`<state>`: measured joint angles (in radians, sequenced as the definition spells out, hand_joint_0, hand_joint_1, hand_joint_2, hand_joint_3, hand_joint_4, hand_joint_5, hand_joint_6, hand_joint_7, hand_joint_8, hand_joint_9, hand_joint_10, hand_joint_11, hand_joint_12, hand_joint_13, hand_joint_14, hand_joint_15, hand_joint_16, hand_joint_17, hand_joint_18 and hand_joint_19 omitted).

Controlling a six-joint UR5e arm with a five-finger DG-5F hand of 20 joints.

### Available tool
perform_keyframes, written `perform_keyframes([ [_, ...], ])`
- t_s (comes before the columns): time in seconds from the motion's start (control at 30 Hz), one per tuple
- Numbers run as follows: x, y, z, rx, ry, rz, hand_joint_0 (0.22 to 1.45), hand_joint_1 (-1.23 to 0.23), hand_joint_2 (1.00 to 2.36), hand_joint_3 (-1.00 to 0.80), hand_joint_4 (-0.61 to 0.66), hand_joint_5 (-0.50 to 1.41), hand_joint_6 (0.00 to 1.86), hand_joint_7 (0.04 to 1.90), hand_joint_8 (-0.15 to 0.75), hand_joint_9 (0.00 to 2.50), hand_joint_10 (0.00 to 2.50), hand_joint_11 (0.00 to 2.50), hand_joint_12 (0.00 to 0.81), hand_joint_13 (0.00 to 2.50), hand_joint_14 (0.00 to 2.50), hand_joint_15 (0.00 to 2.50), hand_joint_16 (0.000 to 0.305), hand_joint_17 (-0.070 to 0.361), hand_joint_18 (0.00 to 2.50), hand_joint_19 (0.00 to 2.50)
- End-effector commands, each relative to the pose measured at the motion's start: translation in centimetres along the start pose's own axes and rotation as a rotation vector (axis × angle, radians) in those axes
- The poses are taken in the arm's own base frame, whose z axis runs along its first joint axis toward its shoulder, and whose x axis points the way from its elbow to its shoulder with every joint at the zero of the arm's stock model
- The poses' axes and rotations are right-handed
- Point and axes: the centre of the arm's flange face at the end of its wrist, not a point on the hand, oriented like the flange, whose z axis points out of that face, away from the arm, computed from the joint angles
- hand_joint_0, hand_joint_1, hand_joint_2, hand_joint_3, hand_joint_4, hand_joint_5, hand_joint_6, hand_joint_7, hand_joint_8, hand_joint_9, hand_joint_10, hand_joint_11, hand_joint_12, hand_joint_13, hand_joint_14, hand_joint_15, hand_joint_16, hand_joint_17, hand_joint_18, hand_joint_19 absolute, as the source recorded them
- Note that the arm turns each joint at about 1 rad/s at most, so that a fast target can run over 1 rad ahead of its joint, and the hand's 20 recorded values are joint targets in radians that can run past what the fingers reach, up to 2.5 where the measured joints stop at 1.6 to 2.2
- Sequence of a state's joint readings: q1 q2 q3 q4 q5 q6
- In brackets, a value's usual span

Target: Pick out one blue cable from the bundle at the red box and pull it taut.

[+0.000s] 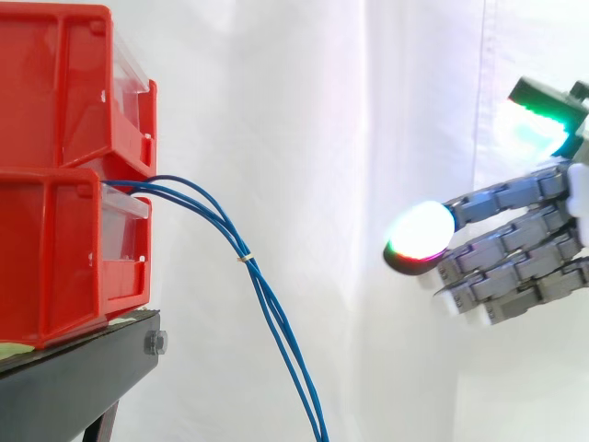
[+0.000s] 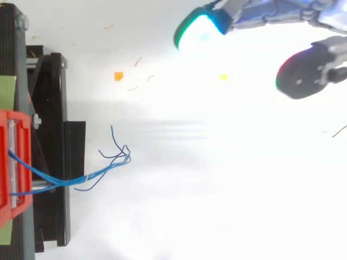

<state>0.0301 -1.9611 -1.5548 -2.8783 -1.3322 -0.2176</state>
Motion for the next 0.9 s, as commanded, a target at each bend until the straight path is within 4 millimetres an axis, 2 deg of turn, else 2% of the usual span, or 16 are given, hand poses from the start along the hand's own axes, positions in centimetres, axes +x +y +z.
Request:
perform_keyframes([
  [0.0,0.9,-0.3,1.7,-0.009,0.004,-0.028,0.43,-0.59,1.00,-0.50,0.15,-0.24,0.50,0.58,0.204,0.41,0.00,0.04,0.297,0.35,0.00,0.00,0.046,0.104,0.23,0.15],
  [0.1,2.2,-0.3,3.6,-0.024,0.005,-0.061,0.44,-0.62,1.00,-0.50,0.15,-0.24,0.50,0.59,0.201,0.41,0.00,0.09,0.292,0.35,0.00,0.00,0.045,0.101,0.24,0.15],
  [0.13,2.2,-0.3,3.6,-0.024,0.005,-0.061,0.44,-0.63,1.00,-0.50,0.15,-0.24,0.50,0.59,0.200,0.42,0.00,0.09,0.292,0.35,0.00,0.00,0.045,0.100,0.23,0.16],
  [0.23,3.7,-1.2,5.8,-0.026,0.020,-0.076,0.44,-0.64,1.00,-0.50,0.15,-0.24,0.50,0.60,0.199,0.42,0.00,0.11,0.292,0.35,0.00,0.00,0.044,0.099,0.24,0.15],
  [0.33,4.8,-1.3,6.8,-0.044,0.026,-0.077,0.44,-0.64,1.00,-0.50,0.16,-0.23,0.50,0.60,0.200,0.43,0.00,0.12,0.295,0.36,0.00,0.00,0.043,0.098,0.24,0.17],
  [0.43,6.4,-1.4,8.5,-0.069,0.037,-0.077,0.44,-0.62,1.00,-0.50,0.17,-0.23,0.50,0.61,0.202,0.44,0.01,0.15,0.298,0.37,0.00,0.00,0.044,0.099,0.25,0.18],
  [0.53,7.8,-2.7,9.9,-0.059,0.052,-0.072,0.44,-0.55,1.00,-0.50,0.17,-0.23,0.50,0.62,0.207,0.46,0.01,0.17,0.304,0.38,0.00,0.00,0.044,0.099,0.25,0.20],
  [0.6,8.3,-3.3,10.3,-0.054,0.058,-0.071,0.44,-0.52,1.00,-0.50,0.17,-0.23,0.50,0.63,0.209,0.48,0.01,0.19,0.302,0.39,0.00,0.00,0.044,0.100,0.25,0.21],
  [0.83,9.9,-2.5,10.4,-0.088,0.075,-0.065,0.44,-0.51,1.00,-0.50,0.19,-0.23,0.50,0.64,0.213,0.50,0.01,0.22,0.307,0.41,0.00,0.01,0.045,0.100,0.27,0.22],
  [0.87,10.3,-3.0,10.6,-0.085,0.076,-0.063,0.44,-0.51,1.00,-0.50,0.19,-0.23,0.50,0.64,0.215,0.50,0.01,0.23,0.307,0.42,0.00,0.02,0.044,0.100,0.27,0.22],
])
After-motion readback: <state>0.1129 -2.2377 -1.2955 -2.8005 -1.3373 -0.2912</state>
